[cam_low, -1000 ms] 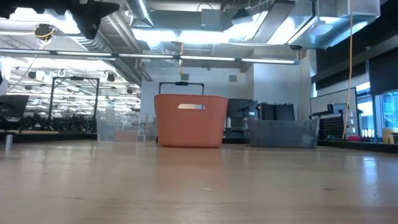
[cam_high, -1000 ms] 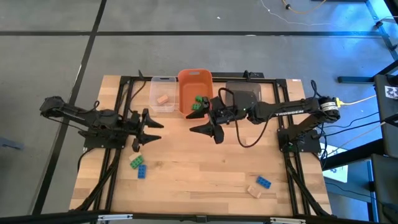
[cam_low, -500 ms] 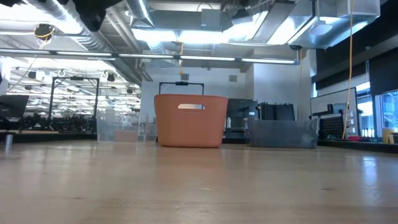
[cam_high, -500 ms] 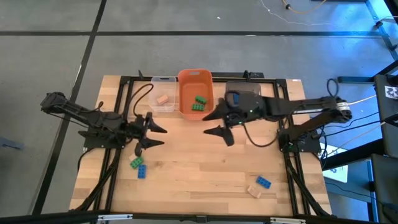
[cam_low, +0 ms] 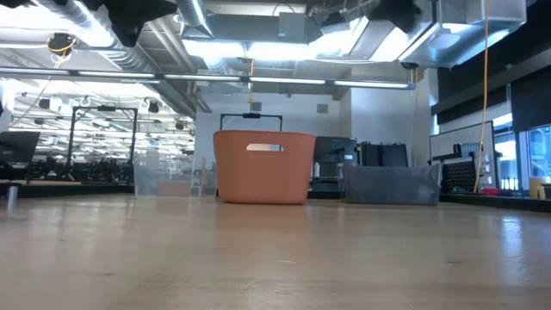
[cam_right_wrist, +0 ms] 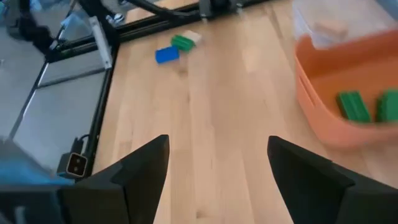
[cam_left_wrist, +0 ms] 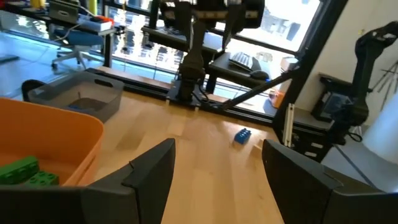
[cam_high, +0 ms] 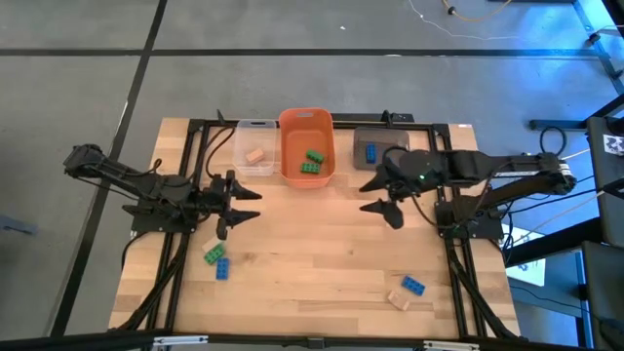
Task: Sort & place blocks by color
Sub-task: Put the green game piece into the orange bin
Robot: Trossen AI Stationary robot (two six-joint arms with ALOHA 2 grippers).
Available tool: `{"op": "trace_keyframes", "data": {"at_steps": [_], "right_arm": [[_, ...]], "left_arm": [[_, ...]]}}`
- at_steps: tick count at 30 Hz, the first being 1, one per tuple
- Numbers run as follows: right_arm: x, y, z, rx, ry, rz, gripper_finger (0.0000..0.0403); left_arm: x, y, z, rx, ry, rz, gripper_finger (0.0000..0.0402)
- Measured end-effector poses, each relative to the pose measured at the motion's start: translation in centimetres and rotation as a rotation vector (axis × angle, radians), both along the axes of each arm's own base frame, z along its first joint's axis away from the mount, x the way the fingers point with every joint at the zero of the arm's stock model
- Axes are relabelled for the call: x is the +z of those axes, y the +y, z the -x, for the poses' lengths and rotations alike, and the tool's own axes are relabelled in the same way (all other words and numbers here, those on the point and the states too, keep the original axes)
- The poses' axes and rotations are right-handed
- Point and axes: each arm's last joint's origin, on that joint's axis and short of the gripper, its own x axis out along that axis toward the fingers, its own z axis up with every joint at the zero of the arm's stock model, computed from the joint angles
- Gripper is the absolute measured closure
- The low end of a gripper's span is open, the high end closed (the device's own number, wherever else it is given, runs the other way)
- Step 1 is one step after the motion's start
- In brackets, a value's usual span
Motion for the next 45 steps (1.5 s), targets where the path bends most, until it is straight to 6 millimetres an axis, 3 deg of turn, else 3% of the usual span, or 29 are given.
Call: {"op": "trace_keyframes", "data": {"at_steps": [3,6,12,21,25,29,33,40,45], "right_arm": [[-1.2,0.4,1.9,-0.051,-0.081,-0.039,0.0131],[-1.8,0.9,3.1,-0.085,-0.274,-0.092,0.0131],[-2.6,1.6,3.6,-0.105,-0.608,-0.097,0.0131],[-3.5,1.6,3.5,-0.090,-0.605,-0.048,0.0131],[-3.6,1.6,3.5,-0.090,-0.605,-0.049,0.0131],[-3.6,1.6,3.5,-0.090,-0.596,-0.047,0.0131],[-3.8,1.6,3.5,-0.088,-0.578,-0.041,0.0131],[-4.0,1.6,3.5,-0.088,-0.557,-0.036,0.0131],[-4.3,1.6,3.5,-0.086,-0.528,-0.029,0.0131]], "left_arm": [[0.0,0.1,0.0,0.019,0.000,0.001,0.0168],[0.0,0.1,0.0,0.026,0.000,0.001,0.0168],[-0.1,0.1,-0.1,0.051,0.008,-0.003,0.0168],[-0.1,0.1,-0.1,0.049,0.006,0.049,0.0168],[0.6,-0.6,-0.3,-0.009,0.207,0.153,0.0168],[1.5,-2.6,-0.4,-0.111,0.578,0.179,0.0168],[1.5,-6.5,-0.7,-0.255,0.860,0.106,0.0168],[-2.7,-13.7,0.6,-0.323,1.115,-0.058,0.0168],[-4.8,-15.1,2.4,-0.148,1.187,-0.131,0.0178]]}}
